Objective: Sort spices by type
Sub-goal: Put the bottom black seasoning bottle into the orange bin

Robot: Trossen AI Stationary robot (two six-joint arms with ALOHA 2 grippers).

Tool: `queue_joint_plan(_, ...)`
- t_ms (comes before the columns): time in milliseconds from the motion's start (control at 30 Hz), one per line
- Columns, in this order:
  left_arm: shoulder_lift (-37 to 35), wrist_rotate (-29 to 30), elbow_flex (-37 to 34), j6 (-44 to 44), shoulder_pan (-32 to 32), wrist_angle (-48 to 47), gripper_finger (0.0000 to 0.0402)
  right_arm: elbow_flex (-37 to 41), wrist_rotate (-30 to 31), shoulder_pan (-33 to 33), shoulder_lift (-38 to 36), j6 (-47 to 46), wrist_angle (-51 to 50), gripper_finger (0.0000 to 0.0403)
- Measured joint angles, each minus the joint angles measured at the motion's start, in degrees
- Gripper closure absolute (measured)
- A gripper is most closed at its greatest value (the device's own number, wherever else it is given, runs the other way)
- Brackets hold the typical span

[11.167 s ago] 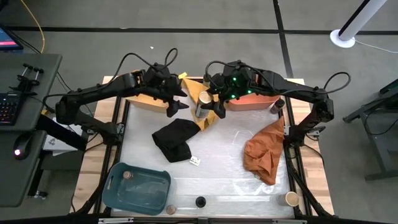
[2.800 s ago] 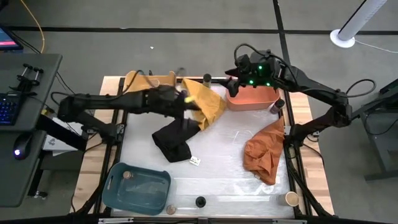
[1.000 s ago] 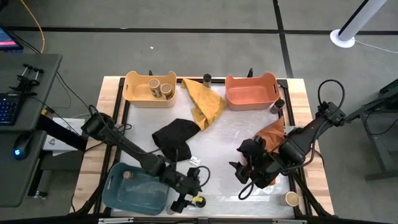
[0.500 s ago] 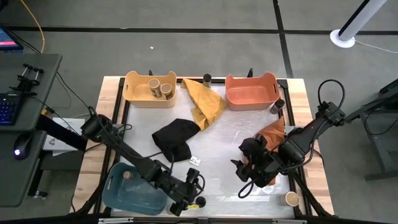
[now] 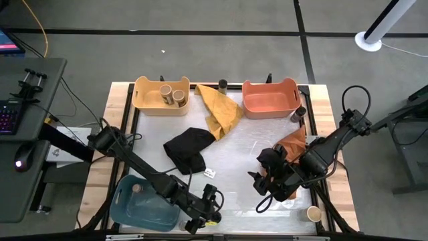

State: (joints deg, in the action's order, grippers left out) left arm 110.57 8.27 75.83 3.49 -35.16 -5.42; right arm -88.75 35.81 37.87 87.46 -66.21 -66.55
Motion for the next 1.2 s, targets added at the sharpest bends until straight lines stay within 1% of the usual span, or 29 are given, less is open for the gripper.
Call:
queue_joint_plan(233,1.2,0.8,0.0,1.9,0.3,0.8,0.0113,0.0,0.0,0.0,0.0,-1.1,0.0,0.0096)
queue_joint_plan(500,3.6,-2.6,0.0,3.1,0.6,2.4,0.0113,0.0,0.0,0.0,0.0,-1.1,0.0,0.0096)
queue_joint_plan(733,4.9,-2.2,0.0,4.0,0.7,3.2,0.0119,0.0,0.0,0.0,0.0,-1.0,-0.1,0.0096)
queue_joint_plan(833,4.9,-2.1,0.0,4.0,0.7,4.1,0.0142,0.0,0.0,0.0,0.0,-1.0,-0.1,0.0096)
queue_joint_plan(900,4.9,-1.8,0.0,5.2,0.9,4.9,0.0173,0.0,0.0,0.0,0.0,-1.0,-0.1,0.0096)
queue_joint_plan(1000,4.9,-1.6,0.0,8.1,1.9,6.1,0.023,0.0,0.0,0.0,0.0,-1.1,0.0,0.0096)
queue_joint_plan(1033,4.9,-1.3,0.0,9.1,2.4,6.2,0.0242,0.0,0.3,0.0,0.0,-1.3,0.1,0.0096)
queue_joint_plan(1100,4.3,-0.3,0.0,10.3,3.9,5.5,0.0242,0.0,1.1,0.0,0.0,-2.3,0.2,0.0096)
queue_joint_plan(1200,2.0,0.4,0.0,9.2,7.0,4.3,0.0242,0.0,2.1,0.0,0.0,-3.7,0.3,0.0096)
